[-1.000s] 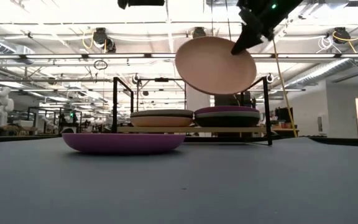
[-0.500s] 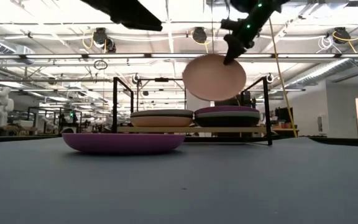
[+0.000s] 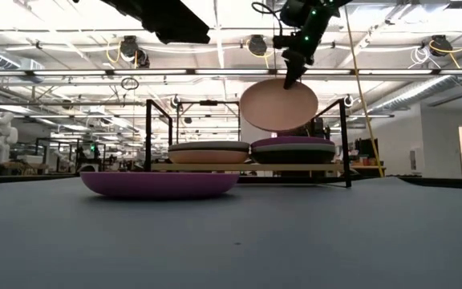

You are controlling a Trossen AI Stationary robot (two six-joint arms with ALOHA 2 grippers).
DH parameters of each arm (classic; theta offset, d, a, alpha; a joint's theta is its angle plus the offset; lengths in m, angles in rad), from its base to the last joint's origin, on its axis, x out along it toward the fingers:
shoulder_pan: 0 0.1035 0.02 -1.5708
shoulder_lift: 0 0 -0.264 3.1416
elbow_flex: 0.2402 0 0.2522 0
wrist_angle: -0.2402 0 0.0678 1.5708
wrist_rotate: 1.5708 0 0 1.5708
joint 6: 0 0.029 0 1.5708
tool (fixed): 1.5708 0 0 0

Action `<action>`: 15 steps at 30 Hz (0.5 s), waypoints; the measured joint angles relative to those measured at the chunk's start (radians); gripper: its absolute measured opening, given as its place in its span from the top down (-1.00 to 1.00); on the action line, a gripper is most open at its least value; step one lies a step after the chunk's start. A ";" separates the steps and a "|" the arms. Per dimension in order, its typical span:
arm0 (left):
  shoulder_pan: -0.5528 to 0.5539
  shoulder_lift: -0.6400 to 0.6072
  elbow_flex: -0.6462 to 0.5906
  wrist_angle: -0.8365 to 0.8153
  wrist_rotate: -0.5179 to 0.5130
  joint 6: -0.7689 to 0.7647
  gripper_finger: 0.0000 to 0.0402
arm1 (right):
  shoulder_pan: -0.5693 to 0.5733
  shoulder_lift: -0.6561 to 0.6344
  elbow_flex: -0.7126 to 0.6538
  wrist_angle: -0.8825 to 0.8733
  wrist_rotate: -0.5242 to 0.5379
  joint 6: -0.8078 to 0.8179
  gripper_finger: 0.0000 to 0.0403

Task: Place and stack plates onto a shelf
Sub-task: Stack the pink bowl on the purple bowl

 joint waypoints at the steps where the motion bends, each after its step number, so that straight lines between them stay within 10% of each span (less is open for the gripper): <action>1: -0.001 0.000 0.000 0.000 0.000 -0.003 -0.19 | -0.005 0.017 0.028 -0.025 -0.003 -0.009 1.00; 15: -0.015 0.000 0.000 -0.001 -0.001 -0.024 -0.19 | -0.020 0.136 0.139 -0.230 -0.073 -0.142 1.00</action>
